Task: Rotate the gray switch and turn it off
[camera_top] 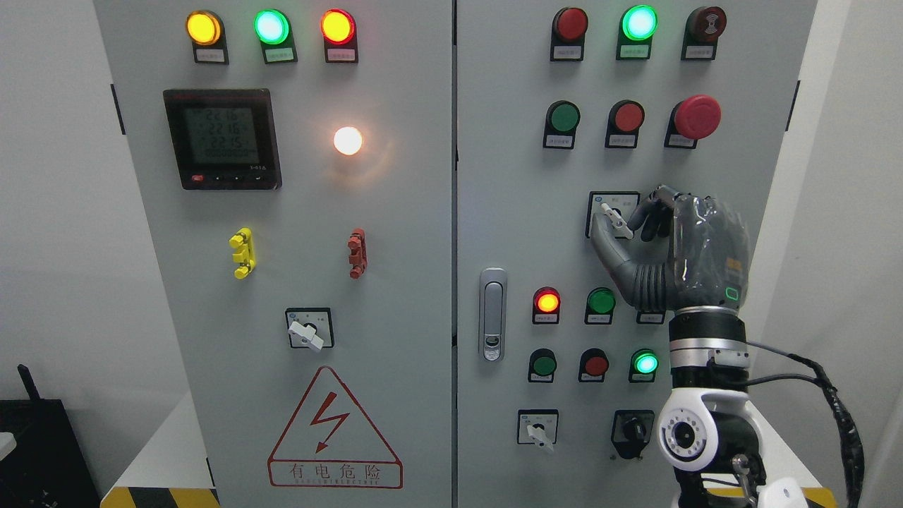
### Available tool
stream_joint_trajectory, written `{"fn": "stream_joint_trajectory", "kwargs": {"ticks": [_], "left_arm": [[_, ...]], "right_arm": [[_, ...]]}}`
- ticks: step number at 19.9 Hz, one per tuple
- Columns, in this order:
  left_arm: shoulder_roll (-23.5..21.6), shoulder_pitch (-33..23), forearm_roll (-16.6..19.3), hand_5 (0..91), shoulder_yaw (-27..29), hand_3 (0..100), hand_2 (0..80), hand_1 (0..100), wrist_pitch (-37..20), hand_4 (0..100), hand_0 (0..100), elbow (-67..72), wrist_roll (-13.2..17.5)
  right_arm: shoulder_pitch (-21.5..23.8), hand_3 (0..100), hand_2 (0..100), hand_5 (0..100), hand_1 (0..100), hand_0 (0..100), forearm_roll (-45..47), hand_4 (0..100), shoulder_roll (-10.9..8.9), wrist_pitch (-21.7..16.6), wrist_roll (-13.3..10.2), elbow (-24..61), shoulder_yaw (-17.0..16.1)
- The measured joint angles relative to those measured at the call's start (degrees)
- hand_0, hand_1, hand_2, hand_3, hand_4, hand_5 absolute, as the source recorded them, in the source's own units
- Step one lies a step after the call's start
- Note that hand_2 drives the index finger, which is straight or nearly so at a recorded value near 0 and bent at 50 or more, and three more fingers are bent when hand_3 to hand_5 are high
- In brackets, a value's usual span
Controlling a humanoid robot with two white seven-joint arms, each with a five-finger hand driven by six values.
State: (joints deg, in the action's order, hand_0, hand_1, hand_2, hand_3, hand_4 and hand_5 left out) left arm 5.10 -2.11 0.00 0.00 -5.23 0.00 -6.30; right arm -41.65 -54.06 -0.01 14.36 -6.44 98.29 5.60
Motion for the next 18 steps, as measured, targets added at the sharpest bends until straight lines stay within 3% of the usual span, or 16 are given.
{"fn": "stream_joint_trajectory", "kwargs": {"ticks": [18], "left_arm": [[0.00, 0.00, 0.00, 0.0, 0.00, 0, 0.0, 39, 0.00, 0, 12, 0.00, 0.03]], "right_arm": [[-0.26, 91, 73, 100, 45, 46, -0.08, 87, 0.00, 0.38, 0.78, -0.27, 0.68]]}}
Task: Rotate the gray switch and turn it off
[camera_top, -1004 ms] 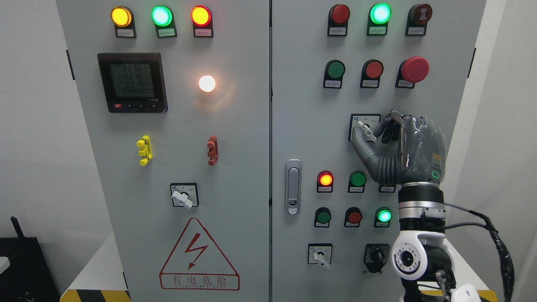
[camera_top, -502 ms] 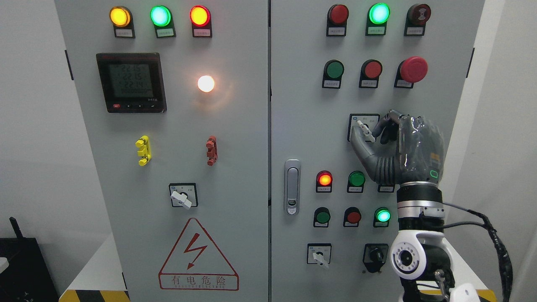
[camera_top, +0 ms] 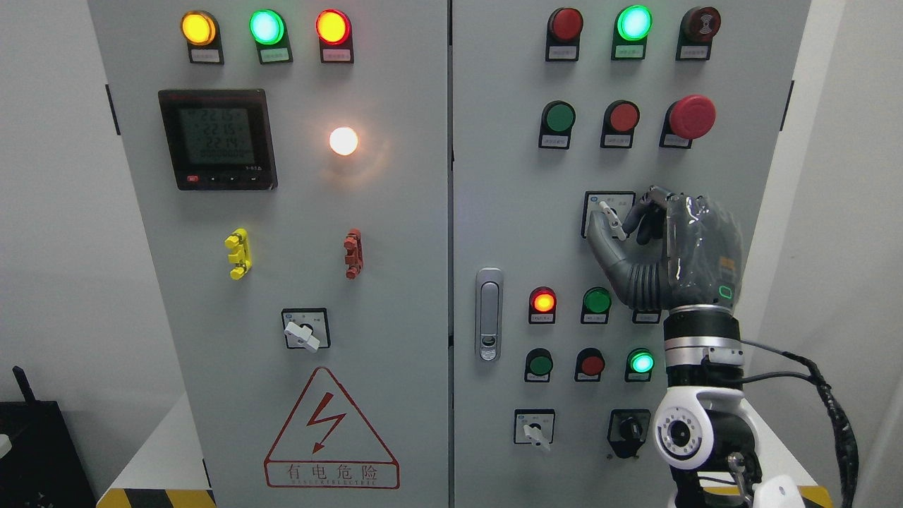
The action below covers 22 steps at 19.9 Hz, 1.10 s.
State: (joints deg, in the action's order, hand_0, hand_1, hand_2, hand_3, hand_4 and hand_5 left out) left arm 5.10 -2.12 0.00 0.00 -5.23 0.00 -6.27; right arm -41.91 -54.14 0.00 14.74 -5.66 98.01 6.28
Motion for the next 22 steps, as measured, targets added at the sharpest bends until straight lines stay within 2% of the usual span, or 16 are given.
{"fn": "stream_joint_trajectory", "kwargs": {"ticks": [9, 15, 22], "left_arm": [[0.00, 0.00, 0.00, 0.0, 0.00, 0, 0.0, 39, 0.00, 0, 12, 0.00, 0.01], [0.00, 0.00, 0.00, 0.0, 0.00, 0, 0.0, 39, 0.00, 0, 12, 0.00, 0.29], [0.00, 0.00, 0.00, 0.0, 0.00, 0, 0.0, 39, 0.00, 0, 12, 0.00, 0.07]], "right_arm": [[-0.09, 92, 74, 100, 45, 48, 0.02, 88, 0.00, 0.00, 0.17, -0.08, 0.30], [-0.13, 93, 73, 100, 44, 49, 0.02, 88, 0.02, -0.10, 1.69, -0.20, 0.47], [-0.23, 94, 72, 100, 42, 50, 0.04, 89, 0.02, -0.10, 1.20, -0.24, 0.68]]}}
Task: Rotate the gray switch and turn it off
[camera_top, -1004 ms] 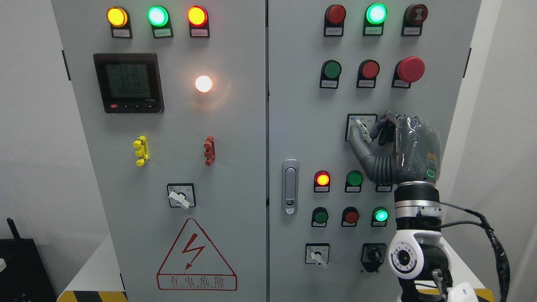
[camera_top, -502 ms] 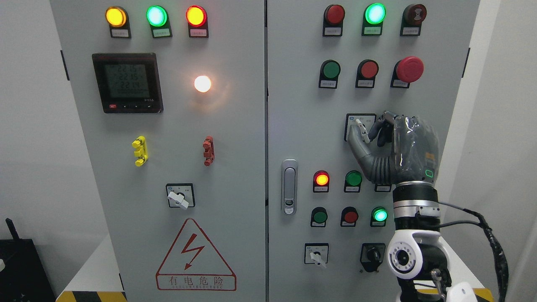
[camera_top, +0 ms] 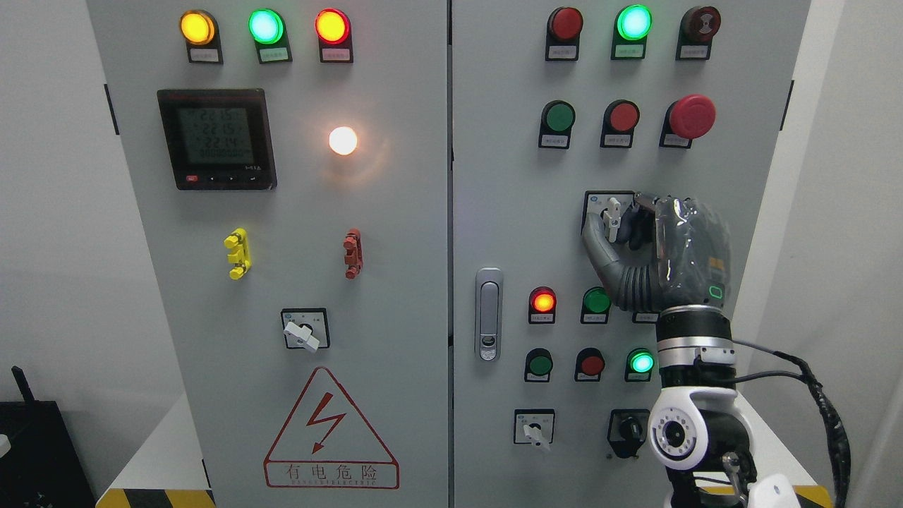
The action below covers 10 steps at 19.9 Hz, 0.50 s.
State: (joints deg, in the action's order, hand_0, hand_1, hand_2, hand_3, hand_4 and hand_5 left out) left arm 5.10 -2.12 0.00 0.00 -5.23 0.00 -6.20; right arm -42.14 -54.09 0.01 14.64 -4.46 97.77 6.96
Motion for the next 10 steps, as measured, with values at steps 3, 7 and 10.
{"fn": "stream_joint_trajectory", "kwargs": {"ticks": [3, 7, 10], "left_arm": [[0.00, 0.00, 0.00, 0.0, 0.00, 0, 0.0, 39, 0.00, 0, 12, 0.00, -0.08], [0.00, 0.00, 0.00, 0.0, 0.00, 0, 0.0, 39, 0.00, 0, 12, 0.00, -0.07], [0.00, 0.00, 0.00, 0.0, 0.00, 0, 0.0, 39, 0.00, 0, 12, 0.00, -0.08]], "right_arm": [[-0.07, 95, 73, 100, 42, 50, 0.01, 89, 0.00, 0.00, -0.08, -0.01, 0.04], [-0.10, 95, 73, 100, 40, 51, 0.06, 89, -0.01, 0.00, -0.14, -0.02, 0.11], [-0.11, 95, 74, 100, 39, 52, 0.14, 89, -0.01, 0.00, -0.15, -0.03, 0.13]]}}
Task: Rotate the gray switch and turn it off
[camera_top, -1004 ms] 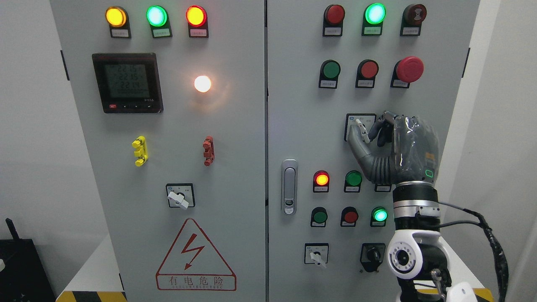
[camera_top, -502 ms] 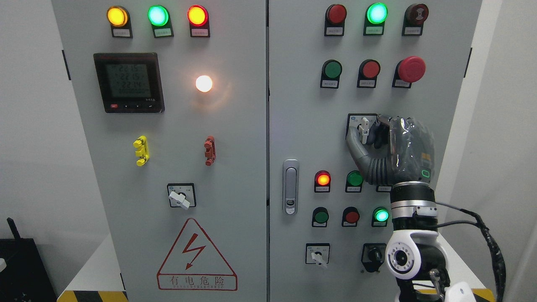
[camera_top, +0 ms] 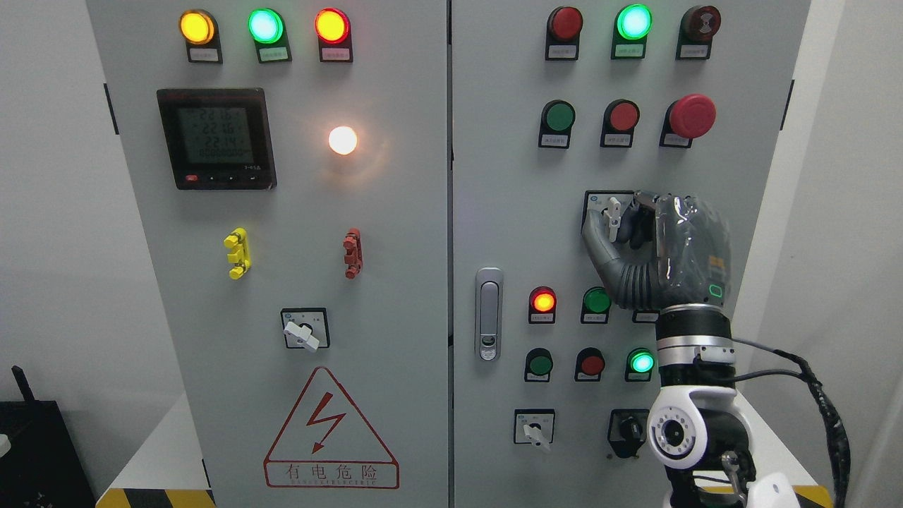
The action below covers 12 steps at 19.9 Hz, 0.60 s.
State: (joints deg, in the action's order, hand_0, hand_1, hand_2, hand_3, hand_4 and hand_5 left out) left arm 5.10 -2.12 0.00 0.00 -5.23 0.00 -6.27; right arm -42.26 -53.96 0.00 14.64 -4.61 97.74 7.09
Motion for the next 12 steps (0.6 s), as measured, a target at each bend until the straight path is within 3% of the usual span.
{"fn": "stream_joint_trajectory", "kwargs": {"ticks": [12], "left_arm": [[0.00, 0.00, 0.00, 0.0, 0.00, 0, 0.0, 39, 0.00, 0, 12, 0.00, -0.01]], "right_arm": [[0.31, 95, 74, 100, 37, 56, 0.28, 89, 0.00, -0.14, -0.03, 0.16, -0.11]]}}
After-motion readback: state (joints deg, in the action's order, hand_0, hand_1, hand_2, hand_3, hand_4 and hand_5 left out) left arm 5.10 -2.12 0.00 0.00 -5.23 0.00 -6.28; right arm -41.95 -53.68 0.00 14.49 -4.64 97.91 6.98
